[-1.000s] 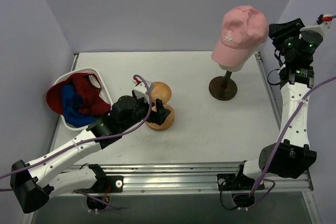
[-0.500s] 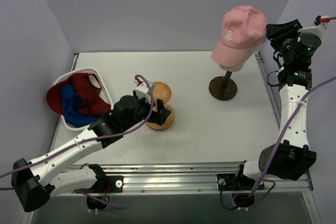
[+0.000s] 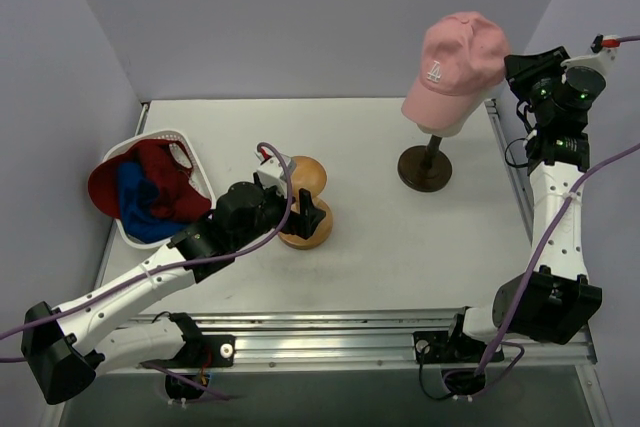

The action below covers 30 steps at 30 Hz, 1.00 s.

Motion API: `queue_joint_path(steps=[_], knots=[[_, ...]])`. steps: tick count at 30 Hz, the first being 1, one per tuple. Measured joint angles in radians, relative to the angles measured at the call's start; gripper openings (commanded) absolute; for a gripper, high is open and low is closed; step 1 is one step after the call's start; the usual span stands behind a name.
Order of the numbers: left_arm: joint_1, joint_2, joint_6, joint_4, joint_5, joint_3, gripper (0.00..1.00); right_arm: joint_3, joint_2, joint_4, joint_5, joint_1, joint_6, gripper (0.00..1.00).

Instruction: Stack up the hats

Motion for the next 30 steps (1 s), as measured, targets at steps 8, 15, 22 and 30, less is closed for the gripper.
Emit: queue_joint_path(steps=[8, 15, 22, 30], knots=[[0.000, 0.000, 0.000, 0.000, 0.000, 0.000, 0.94, 0.000, 0.000, 0.000, 0.009, 0.005, 0.000, 0.00], [0.000, 0.005, 0.002, -0.002, -0.003, 0.003, 0.94, 0.000, 0.000, -0.002, 0.019, 0.006, -0.003, 0.00], [-0.001, 0.110, 0.000, -0.024, 0.024, 0.206, 0.94, 0.000, 0.000, -0.026, 0.053, 0.006, -0.016, 0.00], [-0.001, 0.365, 0.000, -0.024, 0.126, 0.625, 0.95, 0.000, 0.016, -0.048, 0.079, 0.006, -0.026, 0.00]])
